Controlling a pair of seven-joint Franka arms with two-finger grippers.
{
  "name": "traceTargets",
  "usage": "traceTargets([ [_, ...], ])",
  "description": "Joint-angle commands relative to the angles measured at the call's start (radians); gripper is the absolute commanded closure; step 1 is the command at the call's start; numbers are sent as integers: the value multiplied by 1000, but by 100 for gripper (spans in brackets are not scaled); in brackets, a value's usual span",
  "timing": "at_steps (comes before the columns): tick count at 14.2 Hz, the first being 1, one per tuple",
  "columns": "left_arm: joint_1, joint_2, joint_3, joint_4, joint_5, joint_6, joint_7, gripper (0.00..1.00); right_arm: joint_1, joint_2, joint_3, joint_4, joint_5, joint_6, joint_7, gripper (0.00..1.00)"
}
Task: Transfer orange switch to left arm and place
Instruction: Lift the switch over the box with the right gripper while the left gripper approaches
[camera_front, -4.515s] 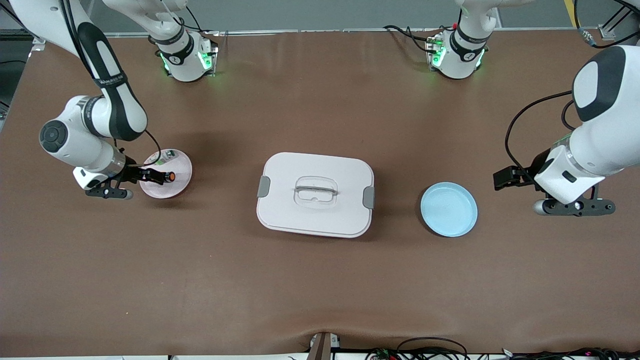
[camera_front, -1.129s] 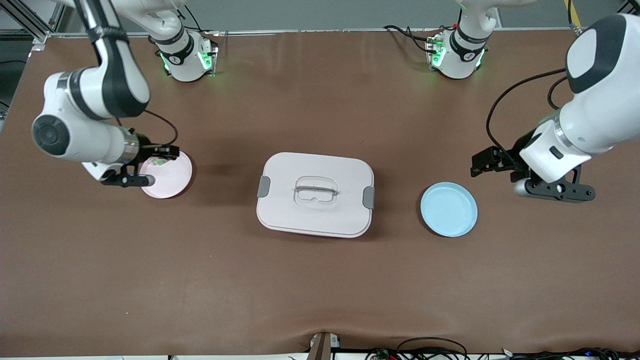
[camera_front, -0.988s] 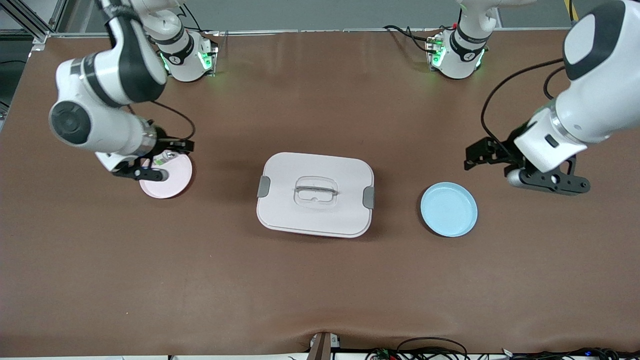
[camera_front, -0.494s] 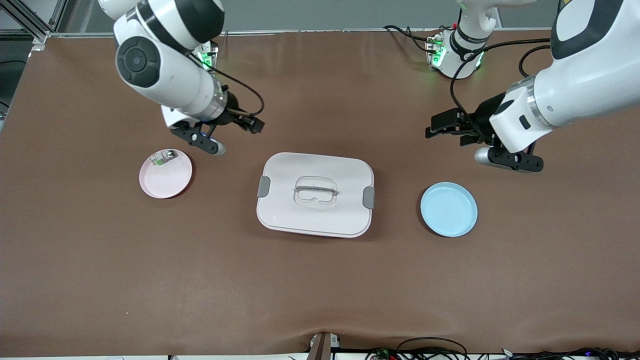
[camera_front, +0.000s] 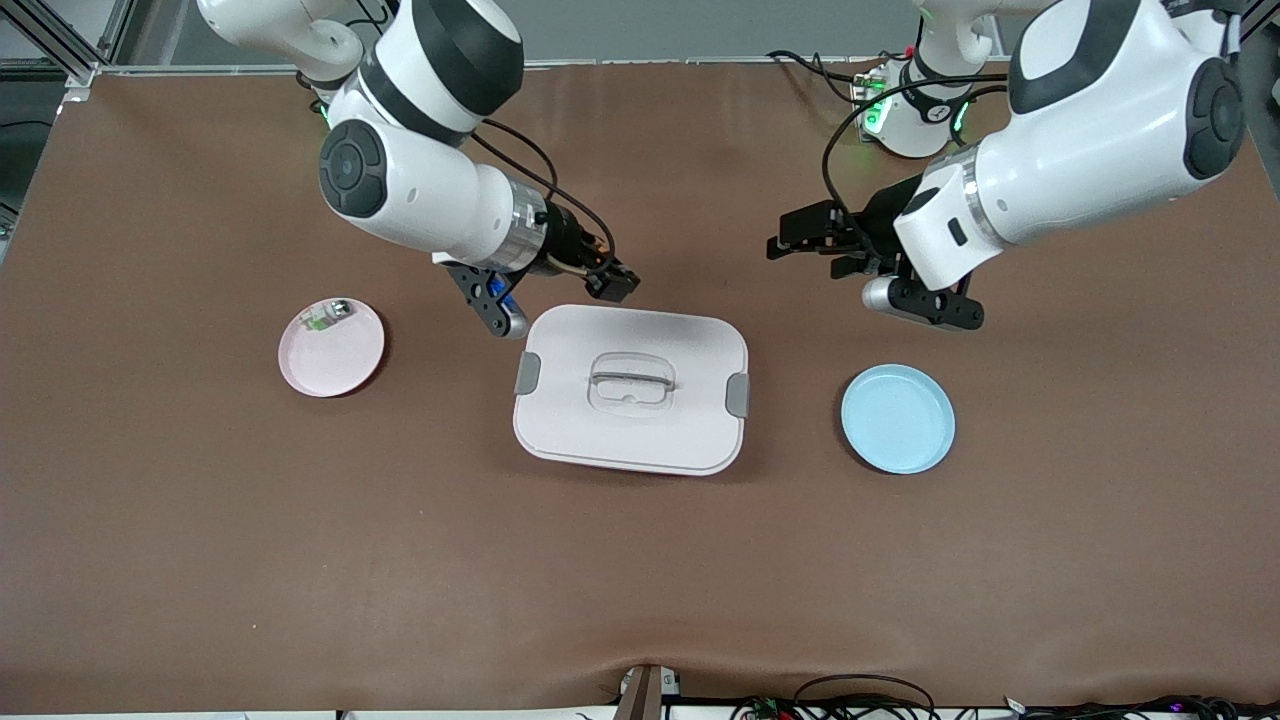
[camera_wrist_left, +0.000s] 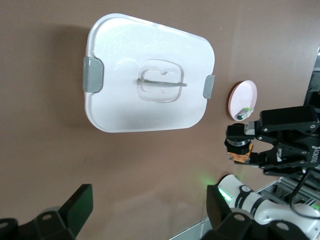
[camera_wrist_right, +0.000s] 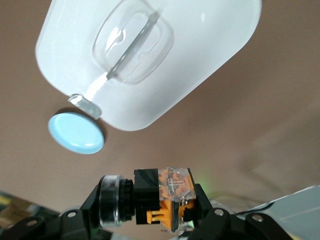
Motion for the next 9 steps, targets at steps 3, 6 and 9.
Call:
traceTargets([
  [3, 5, -96, -82, -197, -53, 247, 0, 0, 11, 35, -15, 35, 210, 89, 46, 85],
  [6, 7, -98, -142, -246, -133, 404, -4, 0, 20, 46, -15, 35, 226, 129, 52, 84],
  [9, 7, -98, -176, -245, -173, 493, -4, 0, 28, 58, -15, 35, 226, 140, 69, 84],
])
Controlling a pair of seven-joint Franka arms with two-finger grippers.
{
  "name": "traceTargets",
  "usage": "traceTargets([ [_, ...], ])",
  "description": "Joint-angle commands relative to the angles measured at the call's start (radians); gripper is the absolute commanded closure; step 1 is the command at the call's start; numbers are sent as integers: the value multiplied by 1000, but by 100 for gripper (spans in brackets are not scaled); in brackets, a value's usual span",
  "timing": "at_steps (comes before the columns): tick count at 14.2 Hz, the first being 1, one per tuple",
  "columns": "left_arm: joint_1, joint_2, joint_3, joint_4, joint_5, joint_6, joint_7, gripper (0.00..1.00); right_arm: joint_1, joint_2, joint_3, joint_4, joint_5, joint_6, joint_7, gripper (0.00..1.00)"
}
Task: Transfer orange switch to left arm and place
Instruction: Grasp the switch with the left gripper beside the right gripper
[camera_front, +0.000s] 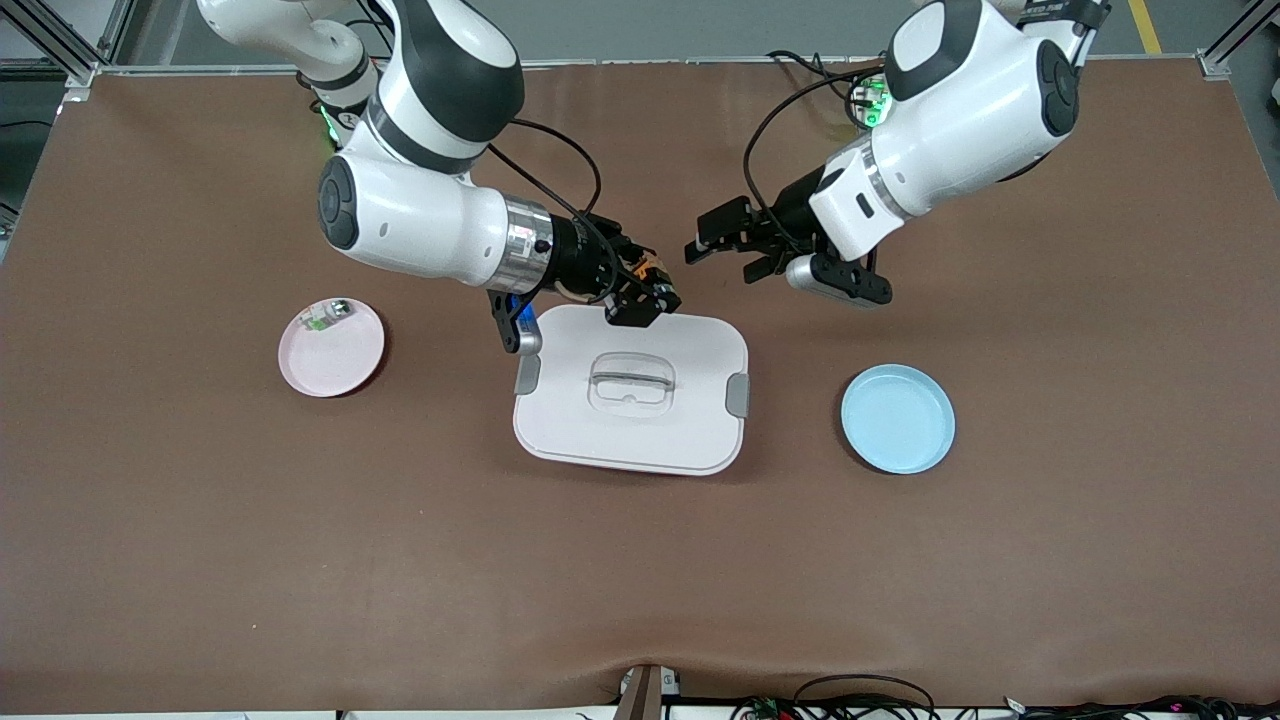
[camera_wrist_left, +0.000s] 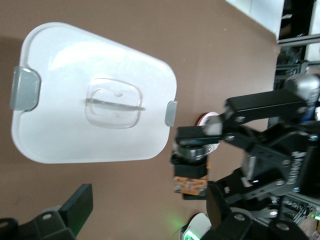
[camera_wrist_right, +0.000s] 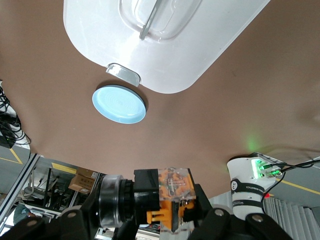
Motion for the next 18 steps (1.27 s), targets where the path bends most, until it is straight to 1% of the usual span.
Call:
traceTargets([
  [1, 7, -32, -36, -27, -43, 86, -2, 0, 24, 24, -12, 33, 20, 5, 26, 84],
  [3, 7, -21, -59, -28, -51, 130, -2, 0, 27, 24, -12, 33, 20, 5, 25, 84],
  [4, 7, -19, -59, -30, -51, 130, 4, 0, 27, 25, -12, 33, 20, 5, 25, 84],
  [5, 6, -19, -59, -40, -51, 130, 13, 2, 27, 25, -12, 33, 20, 5, 25, 84],
  [8, 7, -21, -61, -65, -46, 131, 25, 3, 27, 25, -12, 33, 18, 5, 25, 84],
  [10, 4, -18, -62, -70, -46, 140, 25, 5, 27, 25, -12, 33, 18, 5, 25, 84],
  [13, -22, 4, -64, -74, -48, 188, 24, 9, 27, 25, -12, 33, 17, 3, 25, 84],
  [16, -27, 21, -64, -74, -46, 217, 24, 10, 27, 25, -12, 33, 15, 3, 25, 84],
  [17, -31, 22, -64, -74, -46, 219, 24, 14, 27, 25, -12, 33, 15, 3, 25, 84],
  [18, -39, 28, -64, -74, -46, 228, 25, 15, 27, 25, -12, 33, 15, 3, 25, 84],
])
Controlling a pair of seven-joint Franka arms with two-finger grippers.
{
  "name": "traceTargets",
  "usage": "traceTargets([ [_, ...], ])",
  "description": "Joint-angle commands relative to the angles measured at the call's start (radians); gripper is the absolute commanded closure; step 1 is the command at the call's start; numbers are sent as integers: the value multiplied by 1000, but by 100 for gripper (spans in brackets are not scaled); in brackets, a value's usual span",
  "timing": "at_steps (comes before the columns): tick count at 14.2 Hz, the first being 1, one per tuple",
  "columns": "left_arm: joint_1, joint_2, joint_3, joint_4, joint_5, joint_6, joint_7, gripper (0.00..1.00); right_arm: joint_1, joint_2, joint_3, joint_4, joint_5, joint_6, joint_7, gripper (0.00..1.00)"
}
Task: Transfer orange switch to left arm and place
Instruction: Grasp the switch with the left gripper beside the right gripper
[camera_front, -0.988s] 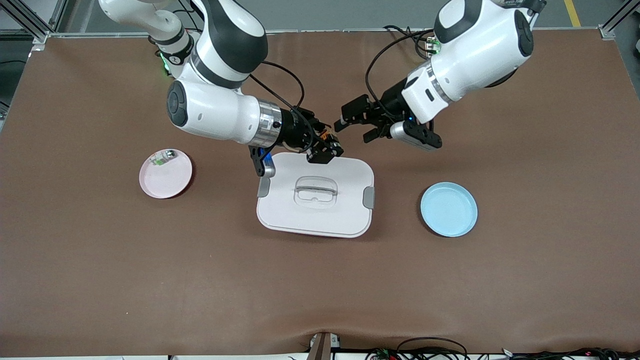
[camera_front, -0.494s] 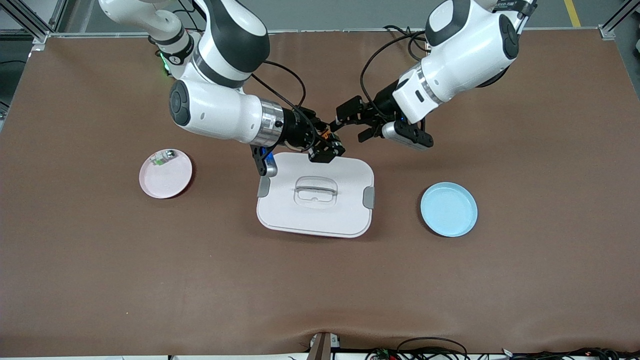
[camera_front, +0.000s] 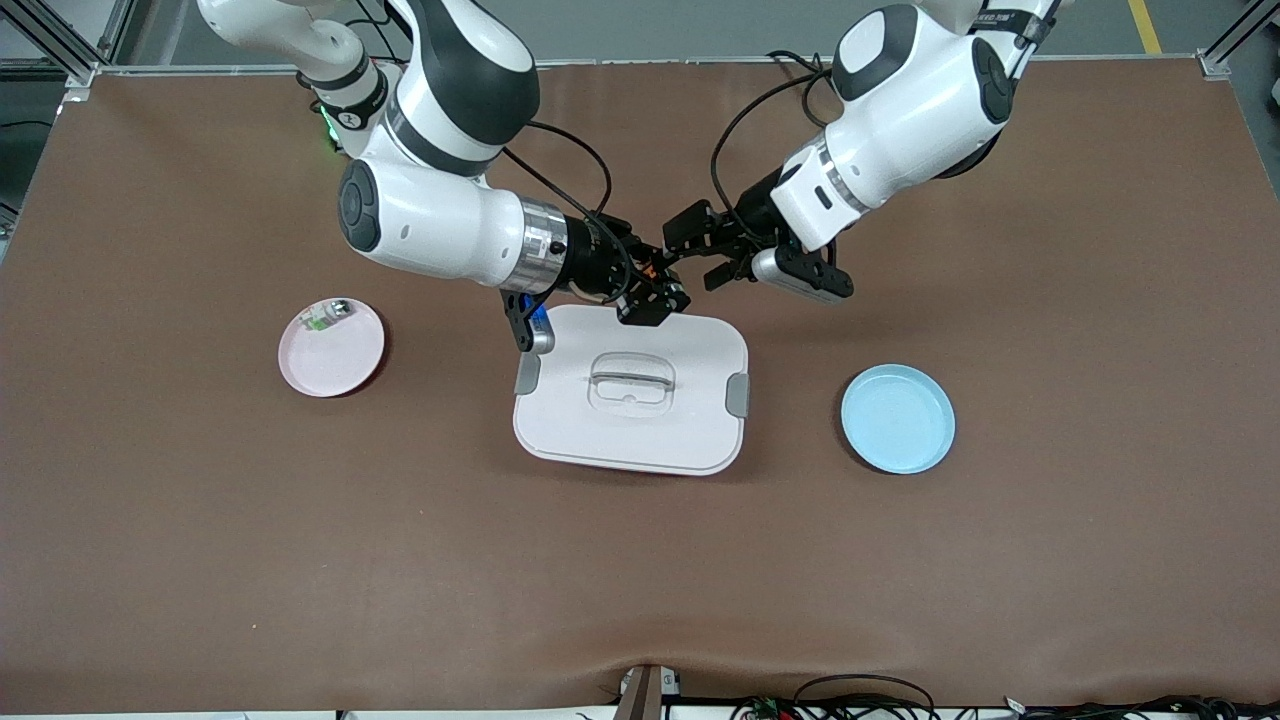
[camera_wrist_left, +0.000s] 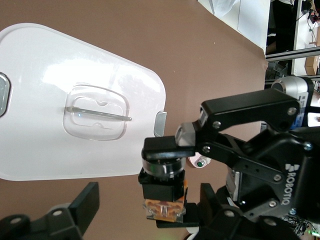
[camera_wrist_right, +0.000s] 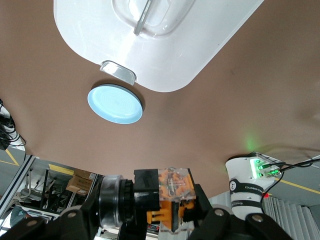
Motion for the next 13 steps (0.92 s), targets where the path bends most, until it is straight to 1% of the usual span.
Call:
traceTargets([
  [1, -16, 15, -5, -3, -21, 47, 17, 15, 12, 15, -11, 28, 15, -1, 19, 84],
  [2, -22, 23, -5, -3, -21, 59, 15, 18, 12, 15, -11, 28, 13, -1, 19, 84],
  [3, -32, 29, -5, -3, -22, 68, 15, 25, 12, 15, -11, 28, 15, -1, 19, 84],
  [4, -36, 35, -5, -3, -22, 71, 15, 28, 12, 15, -11, 28, 15, 0, 19, 84],
  [5, -37, 37, -5, -3, -22, 73, 13, 28, 12, 15, -11, 28, 13, -1, 19, 84],
  [6, -37, 38, -5, -1, -24, 74, 12, 33, 12, 15, -11, 28, 12, -1, 17, 84],
  [8, -37, 38, -5, -1, -22, 74, 6, 58, 12, 15, -11, 28, 12, -1, 17, 84],
  [9, -37, 38, -5, -1, -22, 74, -2, 72, 12, 15, -11, 28, 12, -1, 19, 84],
  [10, -36, 38, -5, -1, -24, 71, -9, 88, 12, 15, -11, 28, 13, -1, 19, 84],
  [11, -37, 38, -5, -1, -24, 71, -22, 100, 12, 15, -11, 28, 13, -1, 19, 84],
  [13, -40, 38, -5, 0, -21, 71, -25, 100, 12, 15, -11, 28, 15, -1, 19, 84],
])
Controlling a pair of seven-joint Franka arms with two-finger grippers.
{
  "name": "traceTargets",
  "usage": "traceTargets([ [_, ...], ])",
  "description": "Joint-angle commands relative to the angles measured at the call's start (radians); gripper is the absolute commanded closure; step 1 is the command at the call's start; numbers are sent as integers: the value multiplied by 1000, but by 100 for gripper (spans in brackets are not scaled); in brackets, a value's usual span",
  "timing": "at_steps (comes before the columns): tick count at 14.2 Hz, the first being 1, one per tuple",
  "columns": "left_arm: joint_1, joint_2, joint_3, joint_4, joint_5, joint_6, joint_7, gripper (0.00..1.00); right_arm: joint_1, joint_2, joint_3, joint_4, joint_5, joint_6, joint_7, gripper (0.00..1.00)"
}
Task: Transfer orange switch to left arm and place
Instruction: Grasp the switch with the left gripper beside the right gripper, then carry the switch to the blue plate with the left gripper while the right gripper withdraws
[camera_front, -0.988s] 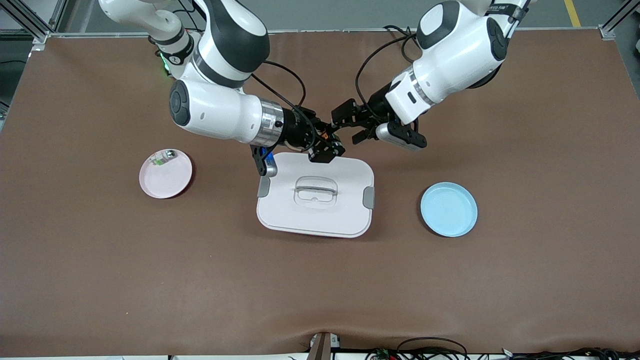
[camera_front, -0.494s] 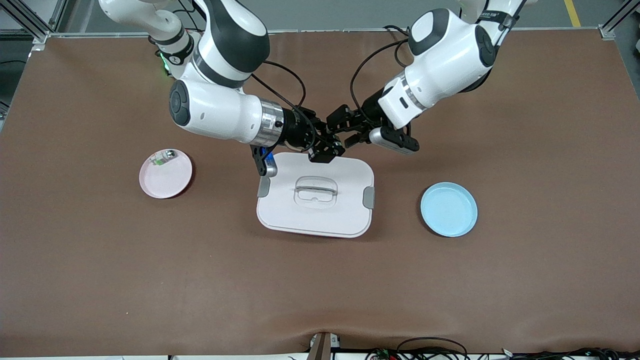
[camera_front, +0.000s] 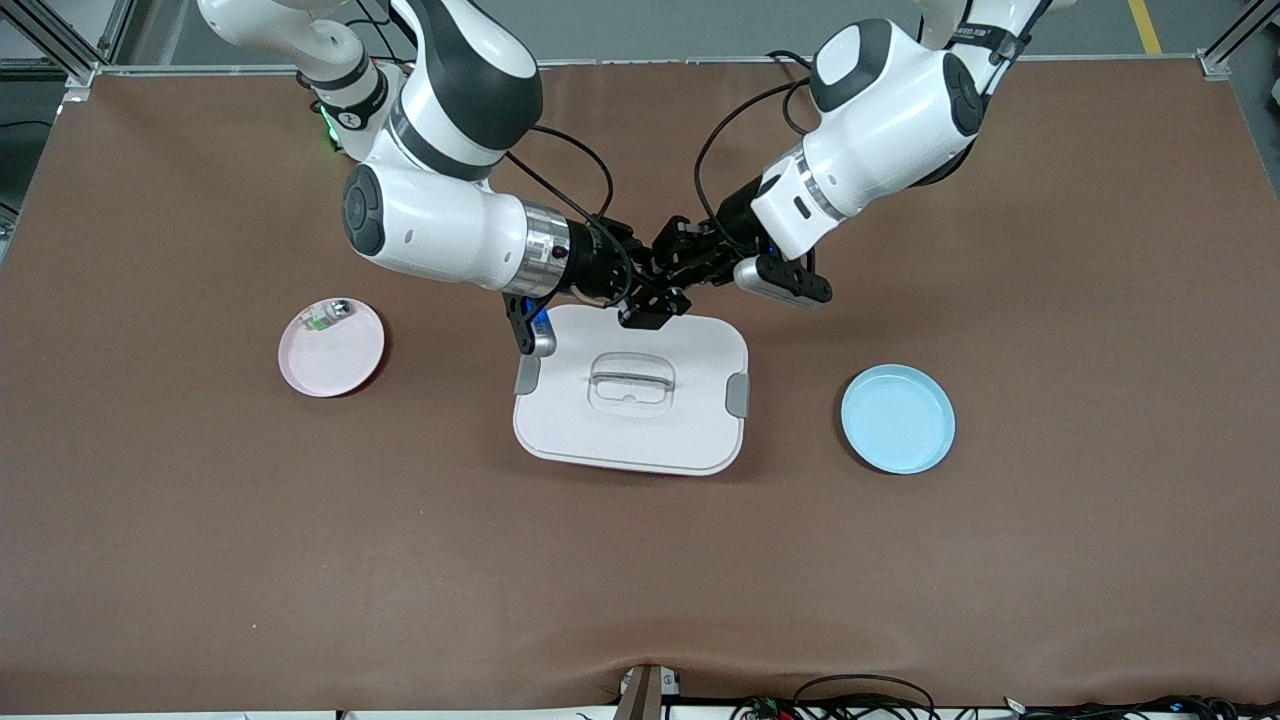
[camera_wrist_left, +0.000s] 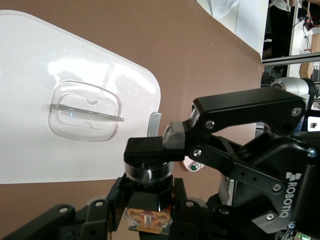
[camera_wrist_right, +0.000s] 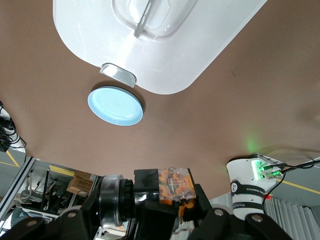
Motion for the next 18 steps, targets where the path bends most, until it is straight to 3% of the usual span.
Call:
traceTargets([
  [1, -1, -1, -3, -8, 2, 4, 8, 100, 10, 7, -11, 30, 15, -9, 20, 84],
  [3, 3, 0, -1, -9, 8, 1, 13, 100, 10, 7, -11, 28, 16, -11, 20, 81],
  [7, 26, 11, 2, -8, 147, -23, 8, 100, 8, 5, -11, 30, 19, -11, 20, 0],
  [13, 135, 37, 5, 8, 495, -132, 28, 100, -10, -7, -17, 27, -8, -32, 0, 0],
  [18, 215, 108, 7, 2, 704, -232, 299, 100, -139, -75, -19, 25, -137, -341, -208, 0],
])
